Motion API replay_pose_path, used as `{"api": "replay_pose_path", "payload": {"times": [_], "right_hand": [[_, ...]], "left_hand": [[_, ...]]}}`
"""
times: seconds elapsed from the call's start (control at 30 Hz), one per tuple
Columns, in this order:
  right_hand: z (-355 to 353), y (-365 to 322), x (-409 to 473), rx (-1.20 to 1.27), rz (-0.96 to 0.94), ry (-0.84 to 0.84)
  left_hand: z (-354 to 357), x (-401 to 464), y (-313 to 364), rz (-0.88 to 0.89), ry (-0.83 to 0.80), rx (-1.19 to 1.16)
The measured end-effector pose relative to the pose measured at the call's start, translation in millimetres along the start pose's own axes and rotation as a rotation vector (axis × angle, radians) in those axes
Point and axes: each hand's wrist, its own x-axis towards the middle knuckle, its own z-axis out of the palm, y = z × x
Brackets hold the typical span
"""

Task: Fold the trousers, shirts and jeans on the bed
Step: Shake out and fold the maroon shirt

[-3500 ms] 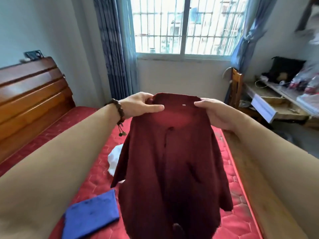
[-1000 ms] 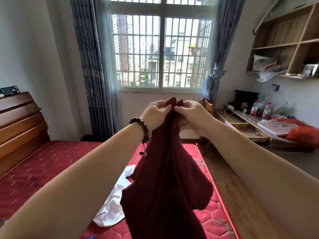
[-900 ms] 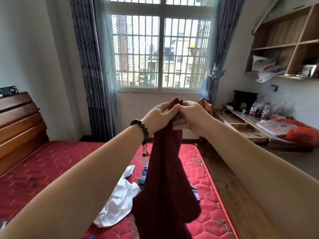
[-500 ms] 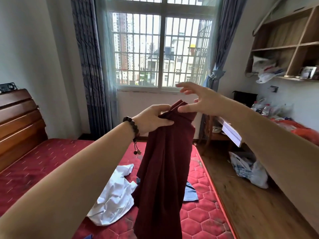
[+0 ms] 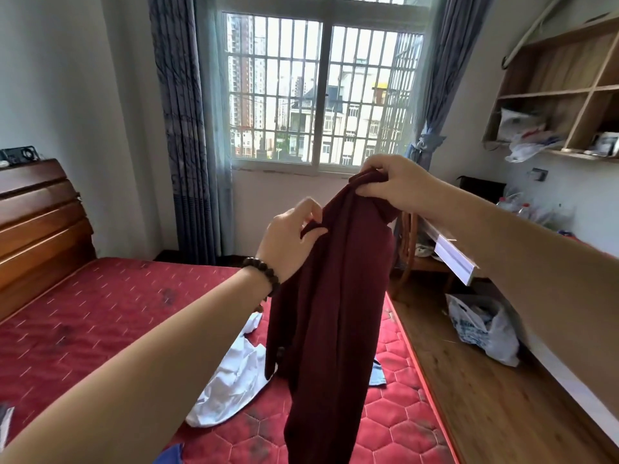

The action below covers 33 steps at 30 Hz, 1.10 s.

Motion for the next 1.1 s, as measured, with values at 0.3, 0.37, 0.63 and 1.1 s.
{"api": "replay_pose_path", "payload": {"times": [0.3, 0.37, 0.63, 1.1], "right_hand": [[3, -6, 6, -0.058, 0.020, 0.099], [4, -7, 5, -0.063, 0.035, 0.105], [-6, -5, -1, 0.094, 0.130, 0.135], [-57, 28, -37, -0.166, 0.065, -0.049]], "left_hand": [[17, -54, -9, -0.002, 0.083, 0.231], [28, -60, -9, -0.034, 0.067, 0.310], [55, -49, -22, -0.193, -0.043, 0.485], [-24, 6, -20, 0.037, -0.069, -0.046]]}}
